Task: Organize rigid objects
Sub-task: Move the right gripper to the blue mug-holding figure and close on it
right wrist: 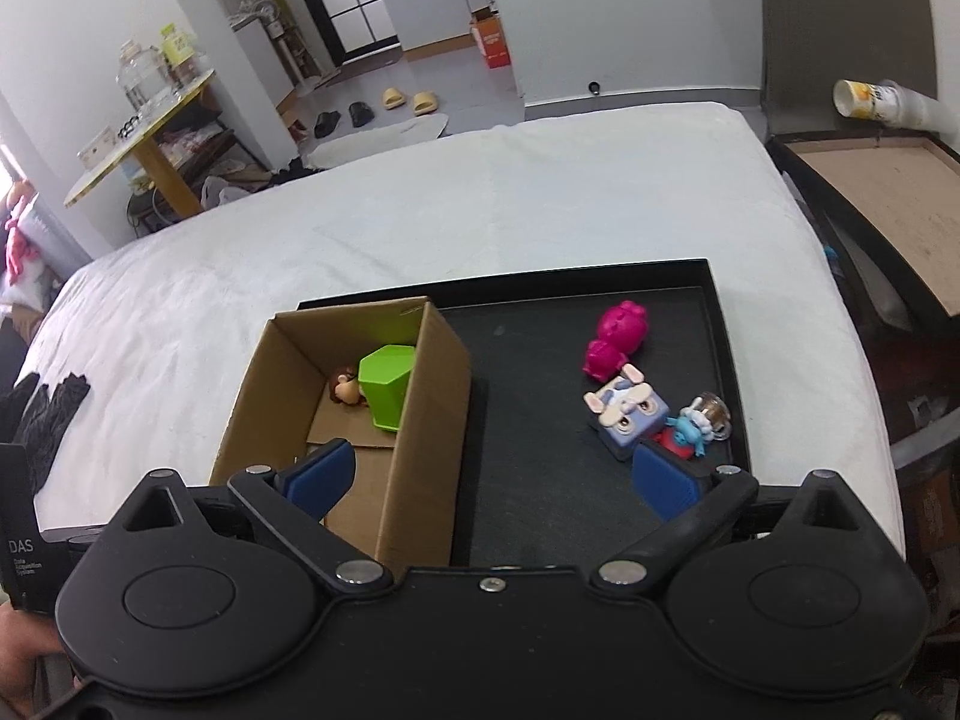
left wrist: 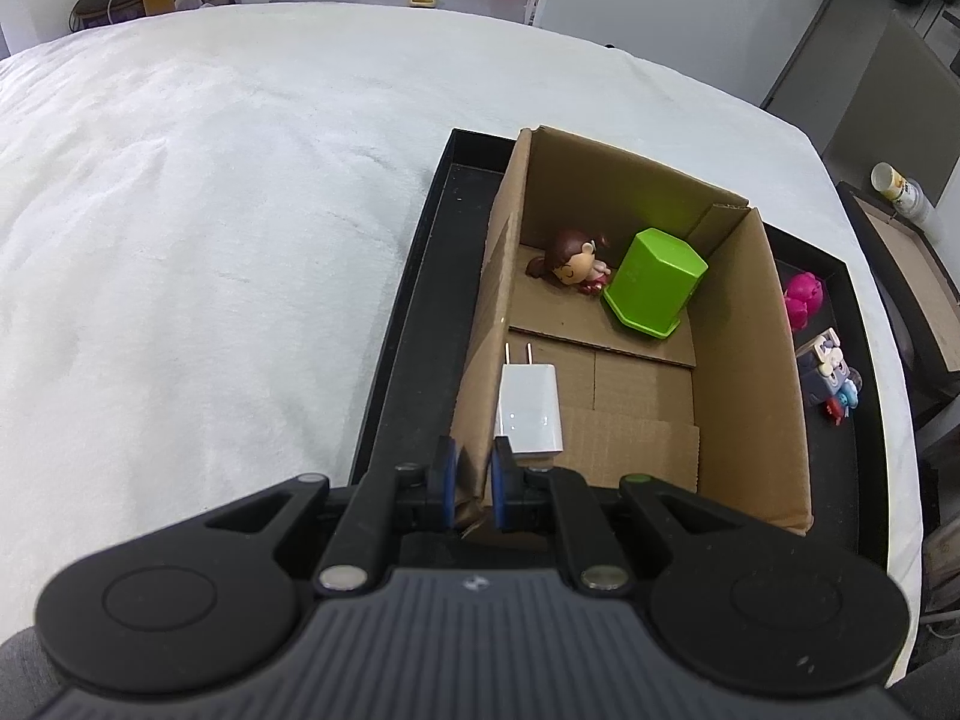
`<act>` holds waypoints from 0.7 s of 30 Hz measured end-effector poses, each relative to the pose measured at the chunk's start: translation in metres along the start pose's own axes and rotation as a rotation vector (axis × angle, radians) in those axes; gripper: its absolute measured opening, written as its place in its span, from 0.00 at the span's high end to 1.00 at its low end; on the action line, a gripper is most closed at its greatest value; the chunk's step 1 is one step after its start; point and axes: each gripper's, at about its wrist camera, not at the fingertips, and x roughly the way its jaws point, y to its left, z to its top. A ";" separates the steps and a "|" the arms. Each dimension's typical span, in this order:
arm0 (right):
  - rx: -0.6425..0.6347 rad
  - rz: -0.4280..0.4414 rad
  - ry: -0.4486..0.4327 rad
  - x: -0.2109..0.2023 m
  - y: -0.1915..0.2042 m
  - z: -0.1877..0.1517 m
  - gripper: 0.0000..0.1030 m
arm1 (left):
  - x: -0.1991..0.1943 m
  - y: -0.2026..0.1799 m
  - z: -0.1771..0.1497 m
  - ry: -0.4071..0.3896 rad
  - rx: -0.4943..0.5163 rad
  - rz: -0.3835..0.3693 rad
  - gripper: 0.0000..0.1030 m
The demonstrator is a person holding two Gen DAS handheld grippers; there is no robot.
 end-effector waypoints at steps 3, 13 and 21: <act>0.023 0.006 -0.004 -0.003 -0.008 -0.002 0.03 | 0.000 0.000 -0.002 -0.006 -0.008 0.001 0.90; 0.141 -0.026 -0.018 -0.010 -0.044 -0.010 0.03 | 0.000 -0.005 -0.001 -0.003 0.022 0.016 0.91; 0.217 -0.070 -0.035 -0.007 -0.072 -0.016 0.03 | 0.001 -0.006 -0.001 -0.003 0.038 0.018 0.91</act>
